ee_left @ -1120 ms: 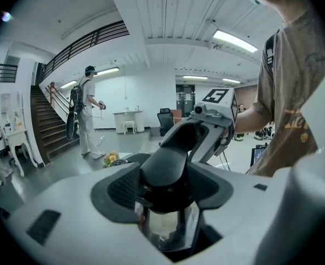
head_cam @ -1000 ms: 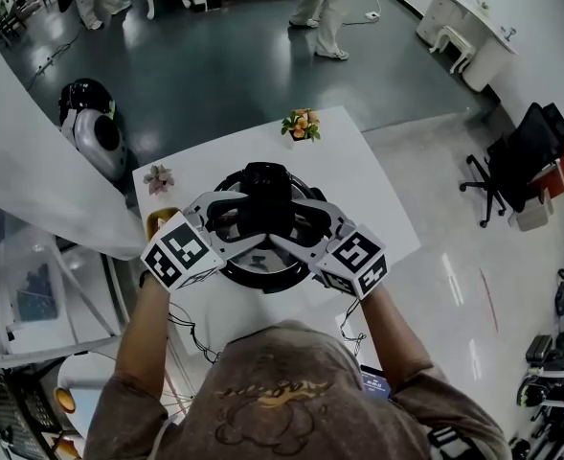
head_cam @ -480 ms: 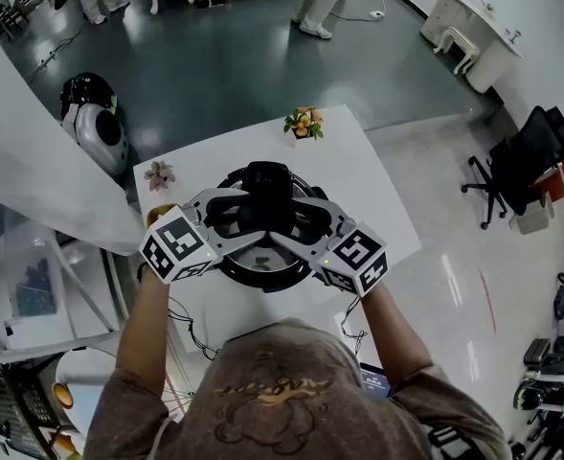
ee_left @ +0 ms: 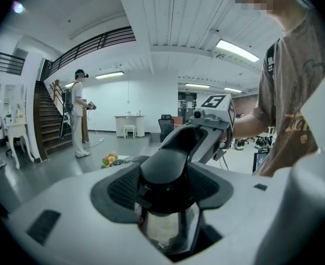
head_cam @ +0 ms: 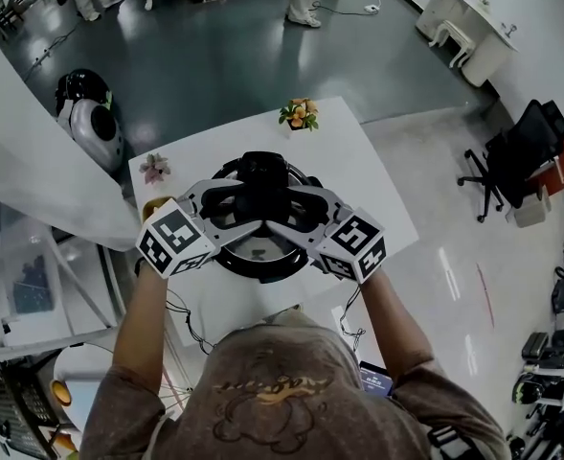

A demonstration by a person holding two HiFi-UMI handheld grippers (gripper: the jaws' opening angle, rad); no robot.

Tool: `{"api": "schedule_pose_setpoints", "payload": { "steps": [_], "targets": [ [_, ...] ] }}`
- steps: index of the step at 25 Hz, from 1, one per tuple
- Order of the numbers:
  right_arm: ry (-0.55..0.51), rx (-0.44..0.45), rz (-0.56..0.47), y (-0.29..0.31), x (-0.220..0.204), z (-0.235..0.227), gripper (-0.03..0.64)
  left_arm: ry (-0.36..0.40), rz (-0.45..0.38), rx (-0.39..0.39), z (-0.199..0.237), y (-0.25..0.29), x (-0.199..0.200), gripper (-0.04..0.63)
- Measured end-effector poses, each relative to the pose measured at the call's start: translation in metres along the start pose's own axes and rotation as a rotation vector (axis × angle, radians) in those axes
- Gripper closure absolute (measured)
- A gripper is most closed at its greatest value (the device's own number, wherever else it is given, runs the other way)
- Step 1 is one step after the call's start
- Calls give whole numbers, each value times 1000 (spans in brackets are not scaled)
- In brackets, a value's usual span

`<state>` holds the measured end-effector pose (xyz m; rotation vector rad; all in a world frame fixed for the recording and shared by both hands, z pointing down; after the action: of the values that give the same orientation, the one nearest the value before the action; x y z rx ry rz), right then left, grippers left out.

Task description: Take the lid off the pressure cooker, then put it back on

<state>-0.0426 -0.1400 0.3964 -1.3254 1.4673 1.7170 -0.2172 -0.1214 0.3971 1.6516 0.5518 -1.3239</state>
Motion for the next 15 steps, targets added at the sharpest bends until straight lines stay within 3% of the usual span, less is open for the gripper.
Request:
{"api": "schedule_pose_setpoints", "payload": {
  "steps": [7,15],
  "targets": [
    [-20,48,5,2,0,-5,362,-24,0,51,-4,0,-2,324],
    [-82,177,20,6,2,-19,362,-82,-3,189,-17,0,-2,324]
  ]
}}
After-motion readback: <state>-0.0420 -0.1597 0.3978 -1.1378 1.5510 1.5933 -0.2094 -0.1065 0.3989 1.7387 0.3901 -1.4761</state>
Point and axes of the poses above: the fingertips, and each gripper's own axes: y forward along the fingers, z to its left, x out of its top, the point moved 9 cm from there along -y, backward along the fingers, and after that the axes turned 2 degrees about z, right-handed, at the moved point
